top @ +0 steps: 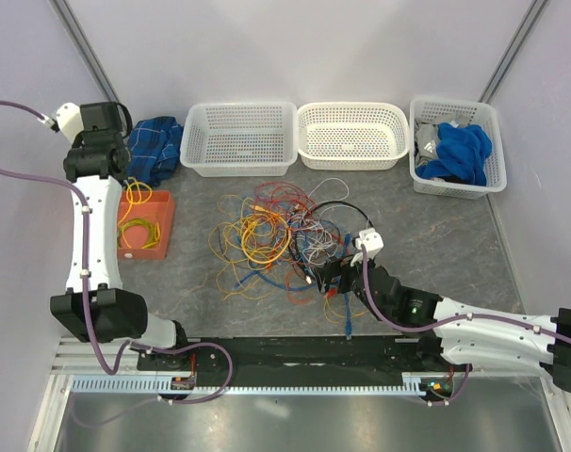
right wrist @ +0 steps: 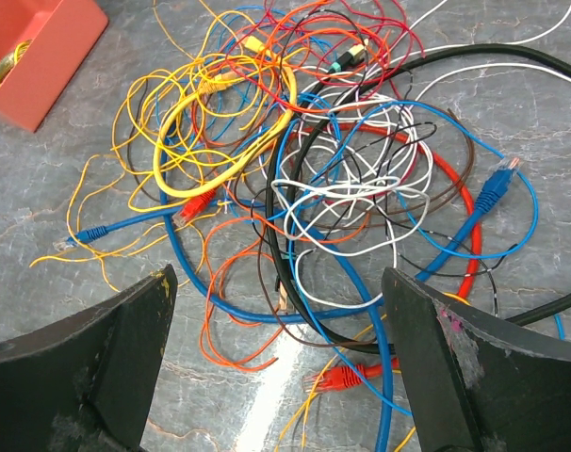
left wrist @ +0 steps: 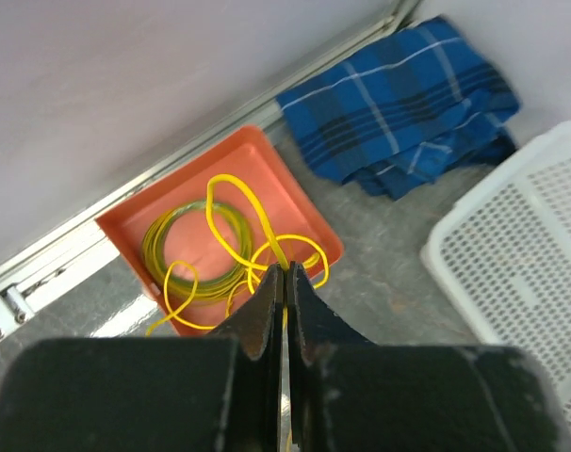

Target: Untangle the cables

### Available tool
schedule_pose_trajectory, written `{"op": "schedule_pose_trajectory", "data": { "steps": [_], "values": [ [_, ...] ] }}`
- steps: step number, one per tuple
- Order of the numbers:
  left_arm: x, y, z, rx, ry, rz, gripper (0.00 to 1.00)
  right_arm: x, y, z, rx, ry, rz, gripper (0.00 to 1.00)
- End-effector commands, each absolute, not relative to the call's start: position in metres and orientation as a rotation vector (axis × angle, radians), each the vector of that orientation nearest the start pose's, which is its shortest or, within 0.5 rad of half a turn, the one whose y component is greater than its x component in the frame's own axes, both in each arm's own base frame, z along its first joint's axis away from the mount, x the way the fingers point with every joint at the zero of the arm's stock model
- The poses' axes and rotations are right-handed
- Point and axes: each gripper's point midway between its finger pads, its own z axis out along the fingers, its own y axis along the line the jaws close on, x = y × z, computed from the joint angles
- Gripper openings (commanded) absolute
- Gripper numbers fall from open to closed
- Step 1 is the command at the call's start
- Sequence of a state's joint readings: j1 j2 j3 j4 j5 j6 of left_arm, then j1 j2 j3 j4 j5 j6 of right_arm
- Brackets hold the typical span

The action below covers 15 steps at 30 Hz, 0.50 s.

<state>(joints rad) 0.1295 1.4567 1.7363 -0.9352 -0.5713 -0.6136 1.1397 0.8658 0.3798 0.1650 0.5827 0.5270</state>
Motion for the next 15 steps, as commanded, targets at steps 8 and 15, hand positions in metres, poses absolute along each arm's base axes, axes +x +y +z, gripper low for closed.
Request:
{"op": "schedule_pose_trajectory", "data": {
  "steps": [8, 15],
  "values": [
    [0.341, 0.113, 0.263, -1.158, 1.867, 0.269, 0.02, 0.197, 0.250, 0.141, -0.168, 1.879, 0.647, 0.98],
    [0.320, 0.113, 0.199, -1.244, 1.979, 0.362, 0.02, 0.193, 0.254, 0.140, -0.177, 1.902, 0.679, 0.98]
  ]
}}
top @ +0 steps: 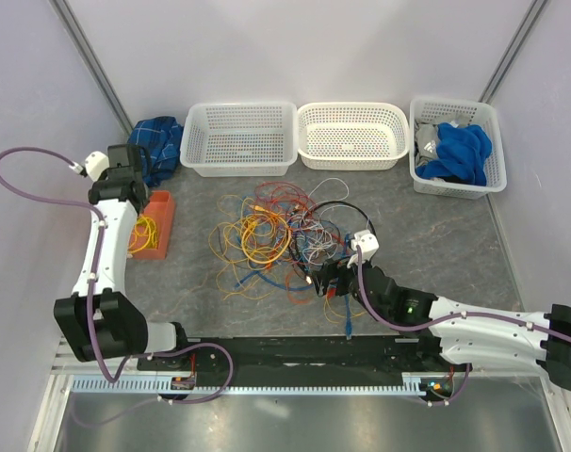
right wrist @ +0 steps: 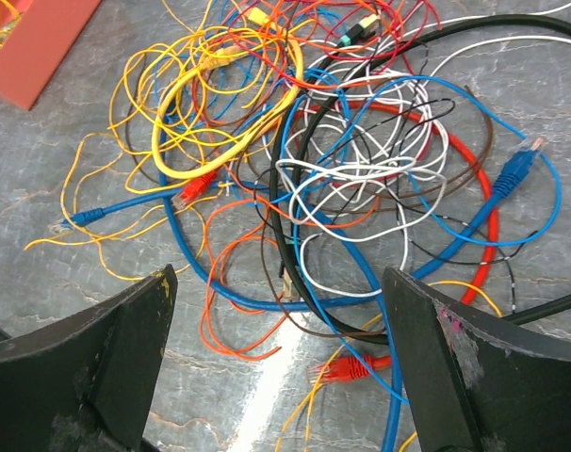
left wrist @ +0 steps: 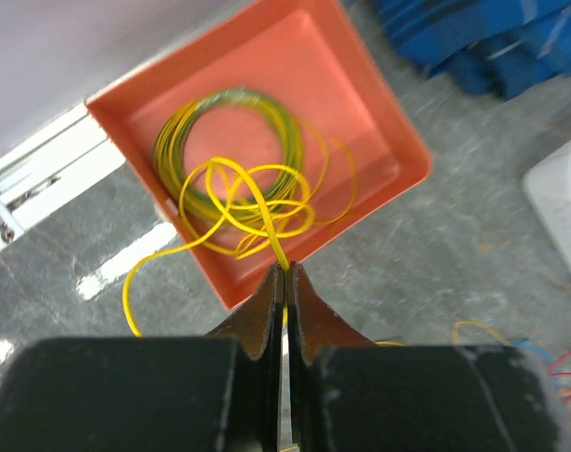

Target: Untangle the cables

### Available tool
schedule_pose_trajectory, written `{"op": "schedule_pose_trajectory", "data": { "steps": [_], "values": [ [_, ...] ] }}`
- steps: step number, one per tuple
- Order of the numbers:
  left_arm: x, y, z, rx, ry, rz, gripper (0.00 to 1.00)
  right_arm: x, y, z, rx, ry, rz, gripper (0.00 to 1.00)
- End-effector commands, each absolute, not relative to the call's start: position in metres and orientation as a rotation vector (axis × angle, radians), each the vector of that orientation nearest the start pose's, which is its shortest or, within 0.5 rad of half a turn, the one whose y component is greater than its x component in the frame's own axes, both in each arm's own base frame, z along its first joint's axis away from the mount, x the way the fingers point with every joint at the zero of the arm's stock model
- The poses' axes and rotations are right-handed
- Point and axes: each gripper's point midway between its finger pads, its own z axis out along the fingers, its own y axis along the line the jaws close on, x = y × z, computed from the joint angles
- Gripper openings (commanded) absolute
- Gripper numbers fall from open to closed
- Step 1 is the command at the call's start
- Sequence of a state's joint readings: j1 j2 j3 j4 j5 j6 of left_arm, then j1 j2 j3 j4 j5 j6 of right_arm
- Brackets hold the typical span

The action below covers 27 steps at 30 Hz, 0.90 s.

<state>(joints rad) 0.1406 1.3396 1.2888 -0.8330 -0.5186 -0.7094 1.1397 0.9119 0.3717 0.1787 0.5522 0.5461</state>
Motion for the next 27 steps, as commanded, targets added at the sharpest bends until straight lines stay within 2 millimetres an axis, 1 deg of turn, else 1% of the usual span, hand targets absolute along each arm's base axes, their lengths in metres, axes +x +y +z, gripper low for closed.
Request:
{"op": "schedule_pose_trajectory", "data": {
  "steps": [1, 2, 3, 5, 6, 7, 9, 10, 11, 12, 14, 15, 16, 17, 18, 19, 20, 21, 22, 23, 24, 25, 26, 27],
  "values": [
    [0.319, 0.115, 0.194, -1.260, 1.981, 0.370, 0.05, 0.192, 0.253, 0.140, -0.168, 1.900, 0.683, 0.98],
    [0.320, 0.116, 0.189, -1.263, 1.997, 0.383, 0.07, 0.192, 0.252, 0.141, -0.166, 1.898, 0.685, 0.98],
    [0.321, 0.119, 0.187, -1.260, 2.001, 0.397, 0.14, 0.191, 0.251, 0.139, -0.169, 1.901, 0.684, 0.98],
    [0.325, 0.125, 0.191, -1.247, 2.000, 0.432, 0.21, 0.190, 0.249, 0.139, -0.168, 1.902, 0.684, 0.98],
    [0.327, 0.131, 0.190, -1.257, 1.996, 0.449, 0.22, 0.190, 0.248, 0.139, -0.169, 1.904, 0.679, 0.98],
    [0.331, 0.134, 0.196, -1.258, 1.986, 0.442, 0.22, 0.191, 0.248, 0.142, -0.166, 1.897, 0.683, 0.98],
    [0.335, 0.141, 0.197, -1.275, 1.978, 0.439, 0.22, 0.191, 0.247, 0.142, -0.170, 1.897, 0.673, 0.98],
    [0.339, 0.145, 0.203, -1.265, 1.967, 0.444, 0.23, 0.191, 0.247, 0.144, -0.171, 1.894, 0.674, 0.98],
    [0.341, 0.148, 0.204, -1.266, 1.966, 0.451, 0.25, 0.191, 0.247, 0.144, -0.176, 1.895, 0.670, 0.98],
    [0.341, 0.151, 0.202, -1.275, 1.977, 0.447, 0.38, 0.192, 0.246, 0.145, -0.172, 1.895, 0.667, 0.98],
    [0.346, 0.147, 0.204, -1.271, 1.993, 0.405, 0.46, 0.191, 0.246, 0.145, -0.173, 1.896, 0.668, 0.98],
    [0.350, 0.138, 0.205, -1.260, 2.012, 0.333, 0.50, 0.191, 0.247, 0.145, -0.177, 1.895, 0.671, 0.98],
    [0.347, 0.131, 0.215, -1.253, 1.991, 0.288, 0.54, 0.191, 0.247, 0.144, -0.174, 1.896, 0.670, 0.98],
    [0.350, 0.123, 0.222, -1.231, 1.976, 0.234, 0.55, 0.191, 0.246, 0.143, -0.175, 1.897, 0.666, 0.98],
    [0.353, 0.109, 0.228, -1.200, 1.979, 0.156, 0.57, 0.192, 0.248, 0.142, -0.180, 1.897, 0.664, 0.98],
    [0.348, 0.095, 0.242, -1.150, 1.947, 0.107, 0.58, 0.192, 0.248, 0.142, -0.182, 1.896, 0.661, 0.98],
    [0.353, 0.061, 0.247, -1.041, 1.976, 0.045, 0.59, 0.193, 0.250, 0.142, -0.183, 1.894, 0.658, 0.98],
    [0.359, 0.041, 0.258, -0.944, 1.958, 0.002, 0.61, 0.195, 0.252, 0.140, -0.191, 1.897, 0.646, 0.98],
    [0.359, 0.011, 0.252, -0.838, 1.996, -0.041, 0.65, 0.197, 0.254, 0.141, -0.197, 1.897, 0.639, 0.98],
    [0.358, -0.034, 0.253, -0.687, 2.035, -0.120, 0.67, 0.199, 0.258, 0.147, -0.195, 1.890, 0.639, 0.98],
    [0.360, -0.060, 0.246, -0.570, 2.071, -0.182, 0.68, 0.201, 0.260, 0.143, -0.212, 1.906, 0.611, 0.98],
    [0.358, -0.078, 0.241, -0.507, 2.099, -0.224, 0.69, 0.202, 0.262, 0.144, -0.220, 1.910, 0.603, 0.98],
    [0.357, -0.103, 0.229, -0.429, 2.146, -0.263, 0.71, 0.204, 0.266, 0.152, -0.217, 1.902, 0.612, 0.98],
    [0.355, -0.116, 0.216, -0.373, 2.179, -0.297, 0.74, 0.204, 0.267, 0.149, -0.228, 1.914, 0.599, 0.98]
  ]
}}
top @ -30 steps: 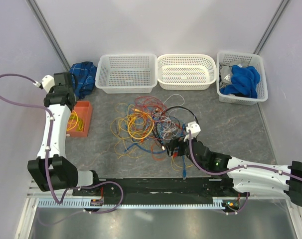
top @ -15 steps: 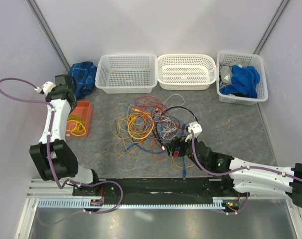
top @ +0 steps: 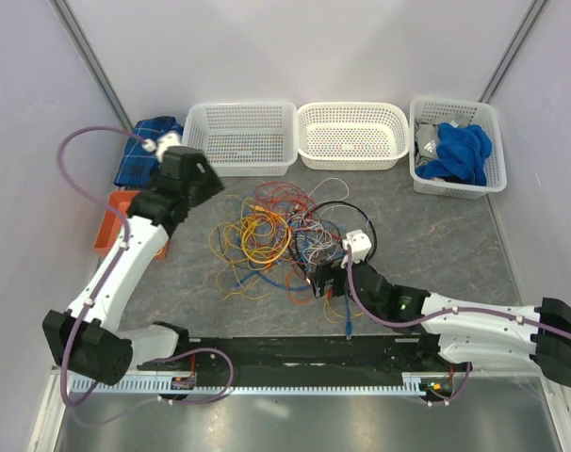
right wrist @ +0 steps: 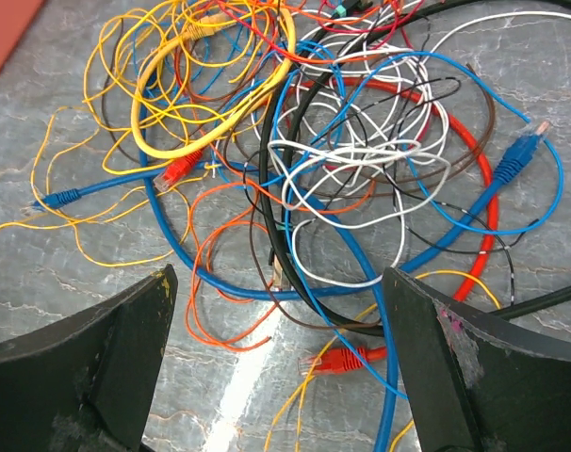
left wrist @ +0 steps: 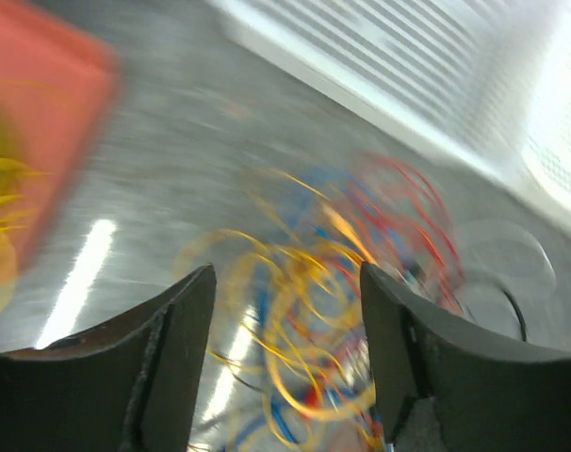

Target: Untangle the cables

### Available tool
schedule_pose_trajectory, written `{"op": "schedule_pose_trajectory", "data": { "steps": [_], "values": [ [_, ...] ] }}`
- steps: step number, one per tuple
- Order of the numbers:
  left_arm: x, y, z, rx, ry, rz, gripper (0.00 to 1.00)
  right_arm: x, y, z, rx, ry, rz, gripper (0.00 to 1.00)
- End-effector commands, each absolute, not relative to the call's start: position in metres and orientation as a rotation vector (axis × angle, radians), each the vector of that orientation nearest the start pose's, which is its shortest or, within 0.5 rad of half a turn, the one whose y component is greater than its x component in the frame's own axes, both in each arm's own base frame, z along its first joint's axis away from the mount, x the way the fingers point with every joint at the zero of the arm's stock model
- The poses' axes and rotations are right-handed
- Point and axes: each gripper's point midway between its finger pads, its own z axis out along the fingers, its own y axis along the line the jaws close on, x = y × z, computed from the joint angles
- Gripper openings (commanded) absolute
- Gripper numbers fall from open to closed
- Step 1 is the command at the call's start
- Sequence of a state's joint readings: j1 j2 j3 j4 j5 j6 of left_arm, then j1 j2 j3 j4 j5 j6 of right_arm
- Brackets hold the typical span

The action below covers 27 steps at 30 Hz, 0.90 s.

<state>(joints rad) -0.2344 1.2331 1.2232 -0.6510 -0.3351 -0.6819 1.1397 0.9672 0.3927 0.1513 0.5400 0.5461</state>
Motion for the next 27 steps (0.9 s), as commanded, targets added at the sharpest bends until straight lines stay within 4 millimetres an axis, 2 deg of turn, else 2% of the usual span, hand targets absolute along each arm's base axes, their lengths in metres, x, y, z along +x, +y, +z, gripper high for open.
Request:
{"op": "schedule_pose_trajectory", "data": {
  "steps": [1, 2, 3, 5, 6, 8, 9, 12, 13, 16, 17, 19, 20, 21, 23, 26, 27],
  "values": [
    [0.354, -0.124, 0.207, -0.348, 2.202, -0.310, 0.91, 0.204, 0.267, 0.151, -0.226, 1.913, 0.601, 0.98],
    [0.353, -0.134, 0.196, -0.314, 2.230, -0.323, 0.99, 0.204, 0.267, 0.152, -0.222, 1.911, 0.603, 0.98],
    [0.347, -0.142, 0.178, -0.277, 2.274, -0.350, 0.99, 0.204, 0.266, 0.154, -0.216, 1.907, 0.608, 0.98],
    [0.344, -0.160, 0.165, -0.224, 2.292, -0.417, 0.99, 0.204, 0.262, 0.154, -0.196, 1.901, 0.604, 0.98],
    [0.341, -0.164, 0.146, -0.206, 2.334, -0.410, 0.99, 0.205, 0.261, 0.154, -0.191, 1.898, 0.602, 0.98],
    [0.339, -0.179, 0.132, -0.161, 2.355, -0.424, 0.99, 0.205, 0.258, 0.154, -0.185, 1.896, 0.598, 0.98],
    [0.338, -0.182, 0.116, -0.150, 2.390, -0.406, 0.99, 0.205, 0.258, 0.155, -0.180, 1.894, 0.594, 0.98],
    [0.341, -0.191, 0.099, -0.134, 2.434, -0.397, 0.99, 0.206, 0.255, 0.156, -0.174, 1.897, 0.578, 0.98],
    [0.341, -0.192, 0.083, -0.133, 2.474, -0.378, 0.99, 0.206, 0.255, 0.156, -0.173, 1.898, 0.576, 0.98],
    [0.345, -0.191, 0.063, -0.148, 2.534, -0.314, 0.86, 0.206, 0.251, 0.155, -0.165, 1.899, 0.568, 0.98],
    [0.345, -0.188, 0.059, -0.159, 2.548, -0.286, 0.69, 0.206, 0.250, 0.156, -0.161, 1.898, 0.568, 0.98],
    [0.349, -0.188, 0.062, -0.180, 2.534, -0.280, 0.46, 0.205, 0.246, 0.156, -0.157, 1.898, 0.560, 0.98],
    [0.352, -0.186, 0.070, -0.193, 2.509, -0.279, 0.24, 0.205, 0.245, 0.157, -0.156, 1.896, 0.559, 0.98],
    [0.352, -0.186, 0.075, -0.193, 2.496, -0.279, 0.14, 0.205, 0.243, 0.156, -0.152, 1.895, 0.551, 0.98],
    [0.356, -0.185, 0.098, -0.195, 2.439, -0.294, 0.02, 0.205, 0.240, 0.157, -0.149, 1.889, 0.545, 0.98],
    [0.357, -0.188, 0.133, -0.180, 2.373, -0.349, 0.02, 0.206, 0.238, 0.160, -0.145, 1.881, 0.543, 0.98],
    [0.356, -0.190, 0.160, -0.175, 2.315, -0.392, 0.02, 0.206, 0.238, 0.161, -0.145, 1.879, 0.542, 0.98]
  ]
}}
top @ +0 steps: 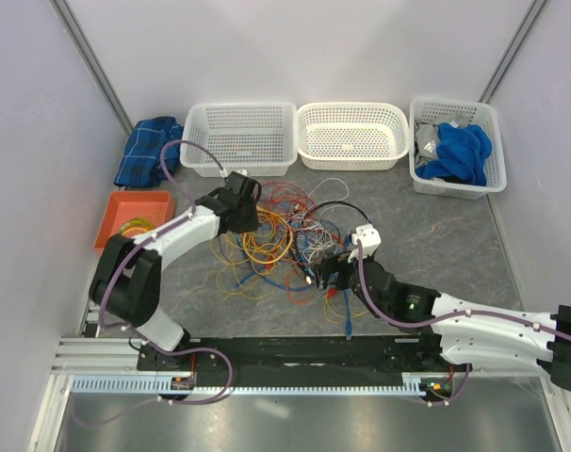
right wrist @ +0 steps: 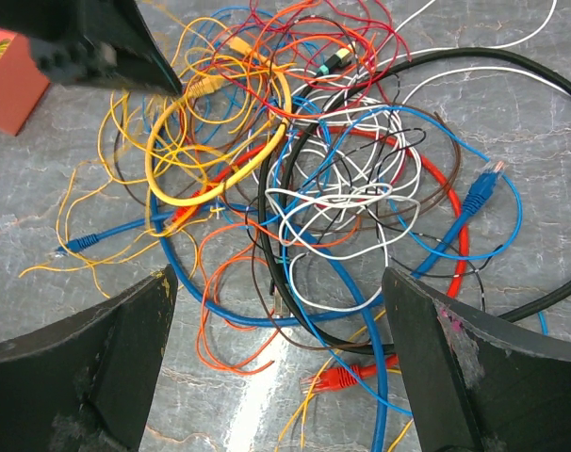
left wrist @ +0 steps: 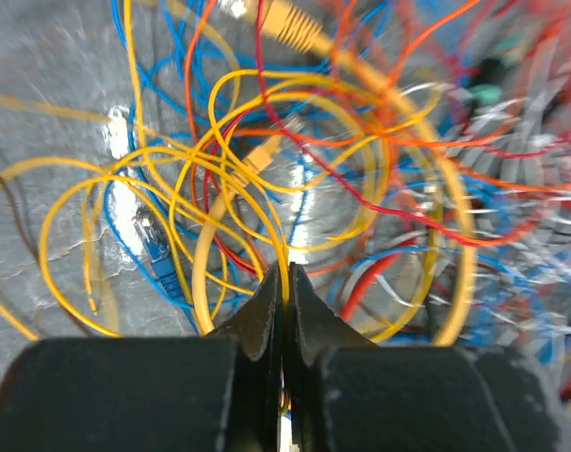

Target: Untangle the cables

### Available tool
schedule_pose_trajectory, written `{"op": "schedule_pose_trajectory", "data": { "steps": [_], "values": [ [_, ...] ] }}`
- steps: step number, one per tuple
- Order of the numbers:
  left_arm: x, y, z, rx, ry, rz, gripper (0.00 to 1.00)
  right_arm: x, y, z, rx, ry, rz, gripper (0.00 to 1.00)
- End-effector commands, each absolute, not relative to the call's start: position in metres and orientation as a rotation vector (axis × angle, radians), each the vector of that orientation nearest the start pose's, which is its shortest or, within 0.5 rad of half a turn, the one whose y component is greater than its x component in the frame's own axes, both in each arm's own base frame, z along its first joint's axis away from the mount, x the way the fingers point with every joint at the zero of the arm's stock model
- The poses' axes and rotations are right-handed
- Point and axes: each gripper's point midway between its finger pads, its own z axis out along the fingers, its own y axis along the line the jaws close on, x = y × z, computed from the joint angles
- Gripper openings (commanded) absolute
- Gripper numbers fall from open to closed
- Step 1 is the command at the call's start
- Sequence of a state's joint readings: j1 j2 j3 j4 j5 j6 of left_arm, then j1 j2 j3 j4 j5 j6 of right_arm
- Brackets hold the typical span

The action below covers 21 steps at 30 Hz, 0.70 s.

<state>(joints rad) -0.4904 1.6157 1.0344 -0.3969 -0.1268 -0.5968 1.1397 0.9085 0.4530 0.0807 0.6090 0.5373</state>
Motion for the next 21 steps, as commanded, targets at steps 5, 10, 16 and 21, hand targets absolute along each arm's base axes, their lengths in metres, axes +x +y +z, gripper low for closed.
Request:
{"op": "schedule_pose_trajectory", "data": {
  "steps": [5, 10, 16, 21],
  "values": [
    [0.337, -0.213, 0.251, -0.073, 2.150, -0.596, 0.02, 0.208, 0.236, 0.168, -0.127, 1.860, 0.538, 0.98],
    [0.313, -0.243, 0.351, 0.090, 1.983, -0.771, 0.02, 0.210, 0.235, 0.180, -0.113, 1.836, 0.545, 0.98],
    [0.278, -0.271, 0.429, 0.242, 1.854, -0.955, 0.02, 0.211, 0.226, 0.204, -0.079, 1.774, 0.564, 0.98],
    [0.259, -0.291, 0.458, 0.353, 1.808, -1.081, 0.02, 0.203, 0.222, 0.245, -0.061, 1.623, 0.705, 0.98]
  ]
}}
